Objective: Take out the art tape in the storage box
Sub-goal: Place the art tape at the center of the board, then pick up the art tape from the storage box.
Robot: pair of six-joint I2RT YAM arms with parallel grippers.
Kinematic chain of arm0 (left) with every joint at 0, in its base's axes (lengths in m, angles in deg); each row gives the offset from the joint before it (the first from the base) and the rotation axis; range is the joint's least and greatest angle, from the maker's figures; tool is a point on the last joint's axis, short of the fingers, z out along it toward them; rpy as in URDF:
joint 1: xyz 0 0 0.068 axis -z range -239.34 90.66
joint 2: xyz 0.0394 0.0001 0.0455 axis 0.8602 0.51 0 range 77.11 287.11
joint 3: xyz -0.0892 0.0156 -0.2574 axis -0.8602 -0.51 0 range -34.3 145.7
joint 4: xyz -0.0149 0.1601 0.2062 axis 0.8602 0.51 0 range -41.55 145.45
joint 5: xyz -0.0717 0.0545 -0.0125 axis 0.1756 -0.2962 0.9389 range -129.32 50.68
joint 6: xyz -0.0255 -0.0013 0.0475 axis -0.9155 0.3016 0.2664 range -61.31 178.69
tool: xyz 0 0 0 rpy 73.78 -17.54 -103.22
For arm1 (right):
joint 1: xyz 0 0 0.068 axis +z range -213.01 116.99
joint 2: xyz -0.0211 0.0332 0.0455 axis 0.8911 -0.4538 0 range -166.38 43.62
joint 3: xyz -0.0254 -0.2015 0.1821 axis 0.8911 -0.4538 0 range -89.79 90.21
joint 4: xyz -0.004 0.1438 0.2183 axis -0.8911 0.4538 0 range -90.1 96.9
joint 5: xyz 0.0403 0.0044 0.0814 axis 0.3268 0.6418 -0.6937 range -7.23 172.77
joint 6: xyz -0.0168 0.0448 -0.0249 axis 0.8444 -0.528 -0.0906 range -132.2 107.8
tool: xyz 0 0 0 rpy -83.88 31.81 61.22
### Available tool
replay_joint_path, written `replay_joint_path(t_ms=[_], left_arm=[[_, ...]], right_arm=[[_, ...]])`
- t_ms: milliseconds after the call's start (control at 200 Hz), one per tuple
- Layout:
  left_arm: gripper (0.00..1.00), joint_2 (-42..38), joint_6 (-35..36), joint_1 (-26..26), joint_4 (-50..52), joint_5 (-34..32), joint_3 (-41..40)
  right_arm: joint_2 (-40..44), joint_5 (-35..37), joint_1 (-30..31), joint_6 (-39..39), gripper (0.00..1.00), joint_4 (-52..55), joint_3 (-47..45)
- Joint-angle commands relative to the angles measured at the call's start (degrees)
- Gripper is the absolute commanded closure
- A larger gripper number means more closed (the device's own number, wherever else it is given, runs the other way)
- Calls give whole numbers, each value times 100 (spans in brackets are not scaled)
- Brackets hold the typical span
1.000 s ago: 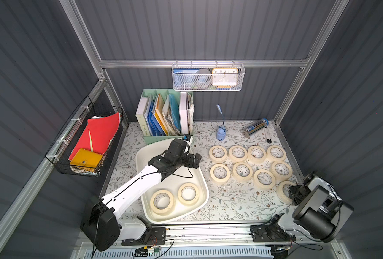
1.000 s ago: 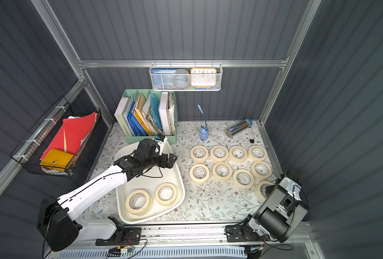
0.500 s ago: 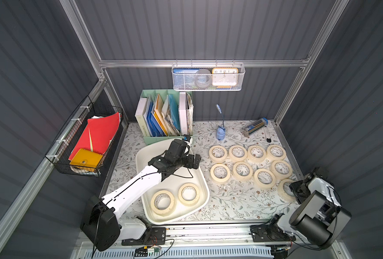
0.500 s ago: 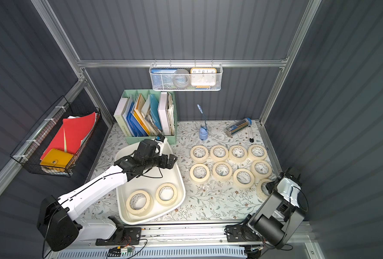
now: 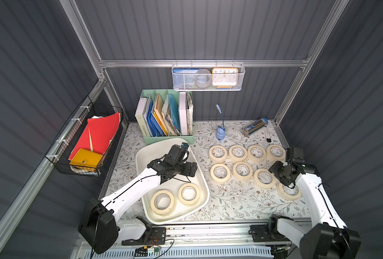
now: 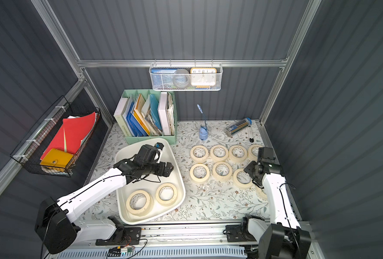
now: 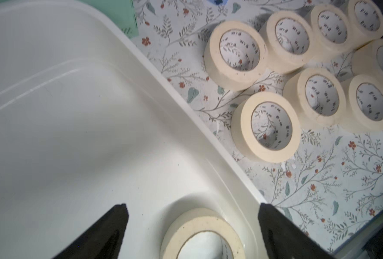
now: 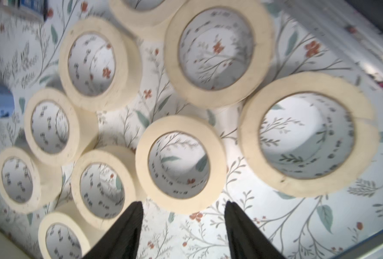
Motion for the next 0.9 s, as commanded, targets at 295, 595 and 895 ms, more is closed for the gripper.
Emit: replay_joint_path(t_ms=[295, 595, 895], left_arm=[[9, 277, -439, -1, 960, 575, -616], [22, 747, -480, -1, 463, 817, -1007], [40, 1276, -380, -5, 63, 868, -1051]], right_arm=[[-1425, -147, 2144, 443, 35, 1119, 1566], [-2436, -258, 3151, 731, 35, 1411, 2442], [-2621, -337, 3623, 597, 35, 1305, 2669]])
